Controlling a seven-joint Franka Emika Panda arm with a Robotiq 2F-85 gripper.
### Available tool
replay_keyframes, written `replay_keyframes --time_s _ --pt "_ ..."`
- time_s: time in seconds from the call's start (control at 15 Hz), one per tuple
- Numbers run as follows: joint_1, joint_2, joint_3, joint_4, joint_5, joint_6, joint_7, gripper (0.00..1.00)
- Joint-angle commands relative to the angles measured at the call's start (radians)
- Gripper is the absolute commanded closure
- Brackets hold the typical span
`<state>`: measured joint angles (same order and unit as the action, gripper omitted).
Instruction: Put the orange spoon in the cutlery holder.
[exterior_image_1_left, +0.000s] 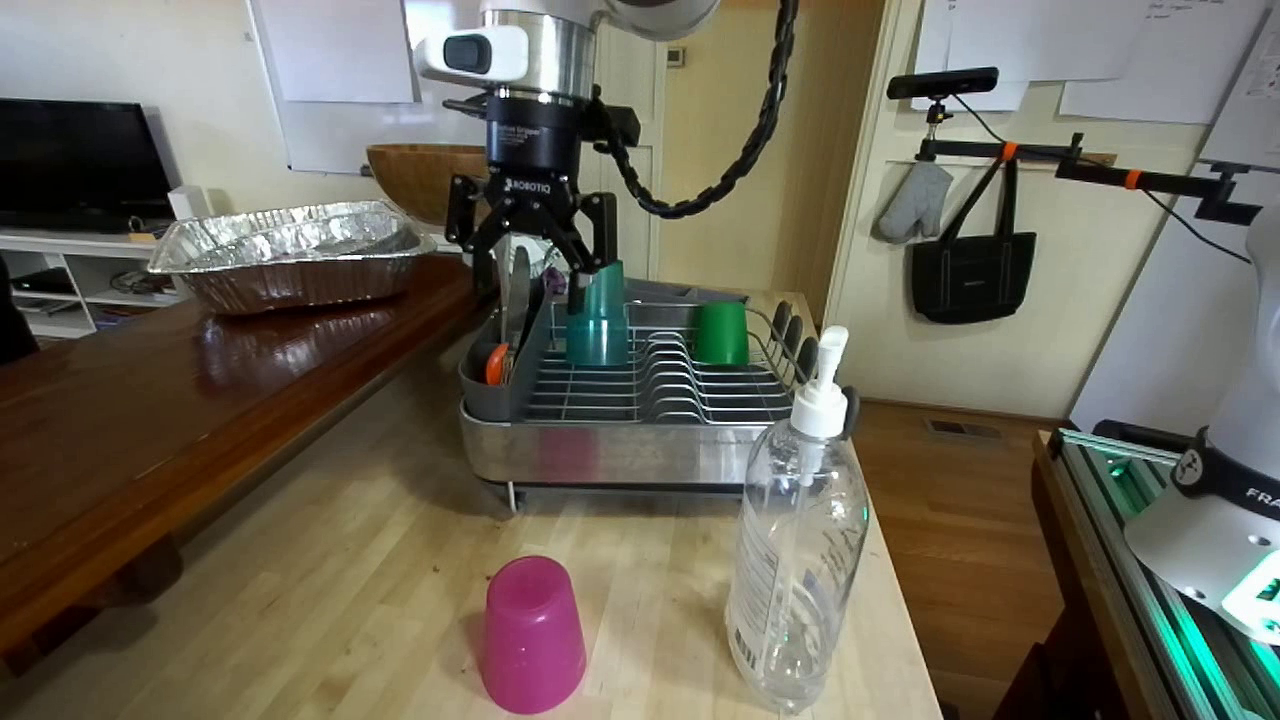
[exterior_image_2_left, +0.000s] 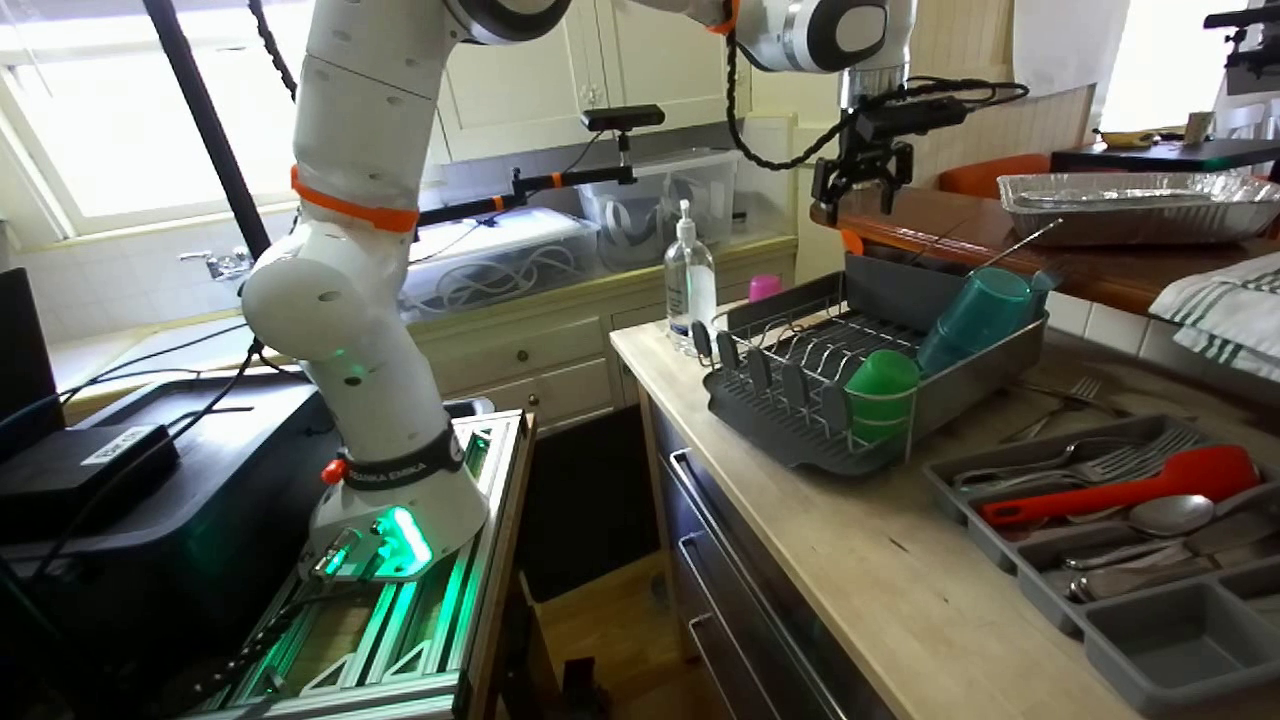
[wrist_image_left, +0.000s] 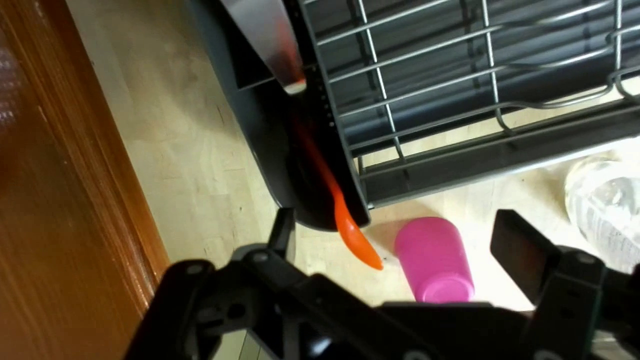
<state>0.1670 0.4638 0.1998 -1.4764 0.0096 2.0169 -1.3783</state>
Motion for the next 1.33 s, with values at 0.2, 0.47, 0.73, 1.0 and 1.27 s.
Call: replay_keyframes --time_s 0.2,0.47,0.73,1.0,1.27 --pt "0.037 0.087 0.023 0.131 -0.072 -0.059 -0.046 0.0" --pt "0.042 0.102 0.03 0.139 -0.063 -0.058 -0.057 0.04" --pt "0.045 0.122 0.034 0.15 -0.063 -0.06 -0.065 0.09" --pt "0.049 0.143 0.034 0.165 -0.065 -0.063 -0.074 0.09" --pt "0.045 0.152 0.037 0.167 -0.059 -0.057 -0.087 0.28"
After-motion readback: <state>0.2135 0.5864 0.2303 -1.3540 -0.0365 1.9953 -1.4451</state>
